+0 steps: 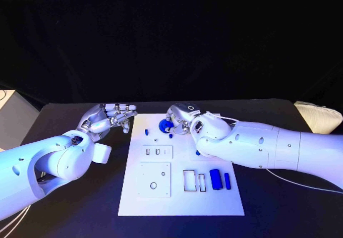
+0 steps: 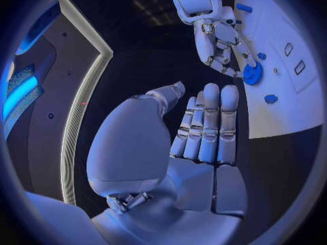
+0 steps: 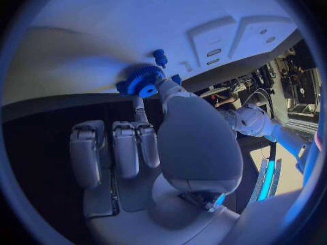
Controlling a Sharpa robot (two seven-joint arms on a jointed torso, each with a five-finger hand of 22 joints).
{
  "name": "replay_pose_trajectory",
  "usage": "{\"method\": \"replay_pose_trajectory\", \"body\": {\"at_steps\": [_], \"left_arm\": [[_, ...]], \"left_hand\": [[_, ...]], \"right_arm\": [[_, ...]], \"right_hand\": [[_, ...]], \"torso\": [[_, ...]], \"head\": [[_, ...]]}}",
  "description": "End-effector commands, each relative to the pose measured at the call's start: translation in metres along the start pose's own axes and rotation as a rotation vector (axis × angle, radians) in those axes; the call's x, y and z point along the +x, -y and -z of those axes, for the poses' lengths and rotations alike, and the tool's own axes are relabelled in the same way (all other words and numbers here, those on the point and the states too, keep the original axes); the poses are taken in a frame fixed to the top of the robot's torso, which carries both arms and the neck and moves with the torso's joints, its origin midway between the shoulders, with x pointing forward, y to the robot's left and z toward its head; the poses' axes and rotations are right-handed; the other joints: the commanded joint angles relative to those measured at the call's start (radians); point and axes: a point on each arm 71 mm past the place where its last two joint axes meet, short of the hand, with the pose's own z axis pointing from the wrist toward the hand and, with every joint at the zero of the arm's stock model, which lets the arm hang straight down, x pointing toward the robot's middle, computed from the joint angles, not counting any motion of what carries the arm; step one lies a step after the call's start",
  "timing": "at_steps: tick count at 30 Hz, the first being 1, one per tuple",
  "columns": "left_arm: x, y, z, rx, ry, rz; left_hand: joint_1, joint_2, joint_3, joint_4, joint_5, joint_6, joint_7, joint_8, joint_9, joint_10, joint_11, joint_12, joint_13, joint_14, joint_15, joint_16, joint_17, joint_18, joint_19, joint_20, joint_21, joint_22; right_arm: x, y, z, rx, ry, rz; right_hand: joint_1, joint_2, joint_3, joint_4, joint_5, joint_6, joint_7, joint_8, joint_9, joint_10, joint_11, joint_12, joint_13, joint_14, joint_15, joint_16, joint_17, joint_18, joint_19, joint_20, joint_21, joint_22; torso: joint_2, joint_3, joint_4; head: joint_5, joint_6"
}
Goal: Assemble the parts on the task board
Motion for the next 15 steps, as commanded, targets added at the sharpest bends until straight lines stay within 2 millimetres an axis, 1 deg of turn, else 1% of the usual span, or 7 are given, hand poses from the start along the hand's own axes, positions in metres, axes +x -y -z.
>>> {"method": "replay_pose_trajectory", "body": {"at_steps": [1,5,12,13,14,15], "left_arm": [[0.0025,0.0012,-0.0005,0.006,-0.019,0.01],[0.0021,0.0011,-0.0004,0.005,-0.018,0.01],[0.0019,0.0011,-0.0003,0.005,-0.017,0.009],[0.0018,0.0011,-0.0002,0.005,-0.017,0.009],[0.0017,0.0012,-0.0002,0.005,-0.016,0.009],[0.0017,0.0012,-0.0002,0.005,-0.016,0.009]], "left_hand": [[-0.003,0.008,0.003,0.0,-0.006,-0.002,0.0,0.0,0.001,0.001,-0.003,0.0,0.001,-0.004,-0.002,0.007,0.002,-0.005,0.006,-0.001,0.005,0.001],[-0.003,0.008,0.003,0.0,-0.006,-0.002,0.0,0.0,0.001,0.001,-0.003,0.0,0.001,-0.004,-0.002,0.007,0.002,-0.005,0.006,-0.001,0.005,0.001],[-0.003,0.008,0.003,0.0,-0.006,-0.002,0.0,0.0,0.001,0.001,-0.003,0.0,0.001,-0.004,-0.002,0.007,0.002,-0.005,0.006,-0.001,0.005,0.001],[-0.004,0.008,0.004,-0.002,-0.006,-0.003,0.0,0.0,0.002,0.001,-0.002,-0.001,0.001,-0.005,-0.002,0.008,0.002,-0.005,0.005,0.0,0.007,0.002],[-0.004,0.008,0.004,-0.002,-0.006,-0.003,0.0,0.0,0.002,0.001,-0.002,-0.001,0.001,-0.005,-0.002,0.008,0.002,-0.005,0.005,0.0,0.007,0.002],[-0.004,0.008,0.004,-0.002,-0.006,-0.003,0.0,0.0,0.002,0.001,-0.002,-0.001,0.001,-0.005,-0.002,0.008,0.002,-0.005,0.005,0.0,0.007,0.002]], "right_arm": [[0.0027,-0.0011,0.0006,-0.011,-0.026,0.016],[0.0028,-0.0011,0.001,-0.011,-0.026,0.015],[0.0028,0.0007,0.0016,-0.004,-0.026,0.014],[0.0027,0.001,0.0015,-0.003,-0.025,0.013],[0.0027,0.0013,0.0014,-0.002,-0.023,0.011],[0.0027,0.0015,0.0012,0.0,-0.023,0.009]], "right_hand": [[0.004,-0.001,0.005,0.0,0.001,0.01,-0.009,0.003,-0.001,0.092,-0.004,0.001,0.248,0.076,-0.006,0.005,0.13,-0.014,0.103,-0.005,0.006,0.263],[0.004,-0.001,0.005,0.0,0.001,0.01,-0.009,0.003,-0.001,0.092,-0.004,0.001,0.248,0.076,-0.006,0.005,0.13,-0.014,0.103,-0.005,0.006,0.263],[0.001,-0.002,0.006,0.001,0.001,0.01,-0.008,0.003,-0.001,0.091,-0.003,0.0,0.247,0.076,-0.005,0.005,0.131,-0.014,0.103,-0.005,0.006,0.263],[-0.003,-0.005,0.006,0.001,0.001,0.006,-0.007,0.001,-0.002,0.089,-0.002,-0.003,0.244,0.076,-0.004,0.005,0.131,-0.014,0.103,-0.004,0.006,0.263],[-0.012,-0.011,0.005,0.001,-0.002,-0.009,-0.001,-0.007,-0.006,0.079,0.003,-0.014,0.233,0.075,-0.001,0.004,0.13,-0.014,0.103,-0.002,0.006,0.263],[-0.022,-0.018,0.002,0.001,-0.013,-0.037,0.009,-0.022,-0.013,0.07,0.011,-0.025,0.222,0.075,0.007,0.004,0.131,-0.014,0.103,0.003,0.006,0.263]], "torso": [[0.0,0.0004,-0.0002],[0.001,0.0004,0.0009],[0.001,0.0005,0.0006],[0.001,0.0006,0.0],[0.001,0.0005,-0.0005],[0.001,0.0003,-0.0009]], "head": [[-0.001,0.0],[-0.002,-0.001],[-0.001,-0.002],[-0.001,-0.001],[-0.001,-0.001],[-0.002,-0.001]]}}
